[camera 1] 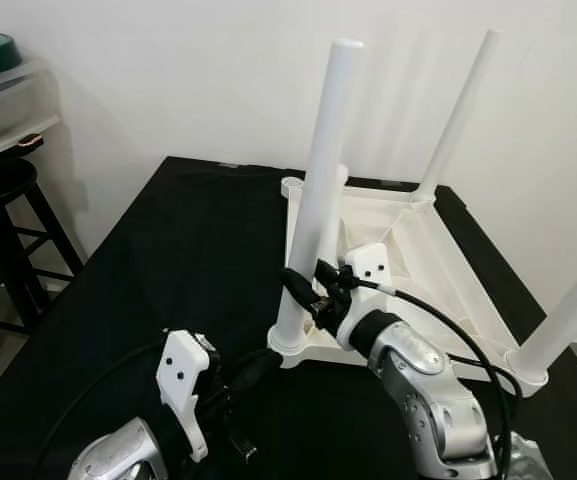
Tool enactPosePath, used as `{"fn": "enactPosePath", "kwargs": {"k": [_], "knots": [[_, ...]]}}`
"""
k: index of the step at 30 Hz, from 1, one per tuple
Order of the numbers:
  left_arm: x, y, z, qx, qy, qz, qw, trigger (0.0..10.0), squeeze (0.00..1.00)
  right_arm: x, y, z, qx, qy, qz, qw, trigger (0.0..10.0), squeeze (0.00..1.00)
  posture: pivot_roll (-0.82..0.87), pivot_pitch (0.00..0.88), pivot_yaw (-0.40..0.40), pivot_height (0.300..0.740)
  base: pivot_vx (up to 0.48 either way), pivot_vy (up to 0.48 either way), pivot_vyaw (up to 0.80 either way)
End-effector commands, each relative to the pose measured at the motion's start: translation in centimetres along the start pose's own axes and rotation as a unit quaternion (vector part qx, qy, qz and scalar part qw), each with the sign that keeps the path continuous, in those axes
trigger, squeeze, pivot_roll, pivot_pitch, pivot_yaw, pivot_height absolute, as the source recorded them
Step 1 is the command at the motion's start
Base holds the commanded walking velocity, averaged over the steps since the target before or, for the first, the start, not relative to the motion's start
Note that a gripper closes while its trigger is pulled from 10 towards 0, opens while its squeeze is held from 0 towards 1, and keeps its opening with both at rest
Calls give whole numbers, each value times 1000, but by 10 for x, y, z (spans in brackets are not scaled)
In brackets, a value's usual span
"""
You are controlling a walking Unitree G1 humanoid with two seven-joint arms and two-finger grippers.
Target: Building children table
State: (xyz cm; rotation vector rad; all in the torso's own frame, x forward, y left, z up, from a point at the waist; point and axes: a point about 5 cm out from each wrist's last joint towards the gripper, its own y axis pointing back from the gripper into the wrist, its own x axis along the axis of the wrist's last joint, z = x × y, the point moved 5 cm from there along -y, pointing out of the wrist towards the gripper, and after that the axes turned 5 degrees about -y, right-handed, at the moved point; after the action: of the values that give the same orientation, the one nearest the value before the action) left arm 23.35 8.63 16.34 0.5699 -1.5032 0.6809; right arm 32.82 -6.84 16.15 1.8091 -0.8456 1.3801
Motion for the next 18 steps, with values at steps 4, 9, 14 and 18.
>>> {"fn": "enactPosePath", "kwargs": {"k": [4,9,14,18], "knots": [[-2,-1,-1,0,-2,-5,1000,10000,0,18,-1,-9,108,14,6,994,10000,1000,58,54,-102,740,0,0,0],[-2,-3,-2,2,-4,-4,1000,10000,0,42,19,-31,309,134,3,942,10000,0,73,48,-101,740,0,0,0],[-4,-4,-1,4,-6,-5,1000,10000,0,48,27,-29,407,173,-40,896,10000,0,92,42,-104,740,0,0,0],[-4,-4,-1,6,-7,-7,1000,10000,0,61,14,-18,424,191,-52,884,10000,0,101,45,-105,740,0,0,0]]}}
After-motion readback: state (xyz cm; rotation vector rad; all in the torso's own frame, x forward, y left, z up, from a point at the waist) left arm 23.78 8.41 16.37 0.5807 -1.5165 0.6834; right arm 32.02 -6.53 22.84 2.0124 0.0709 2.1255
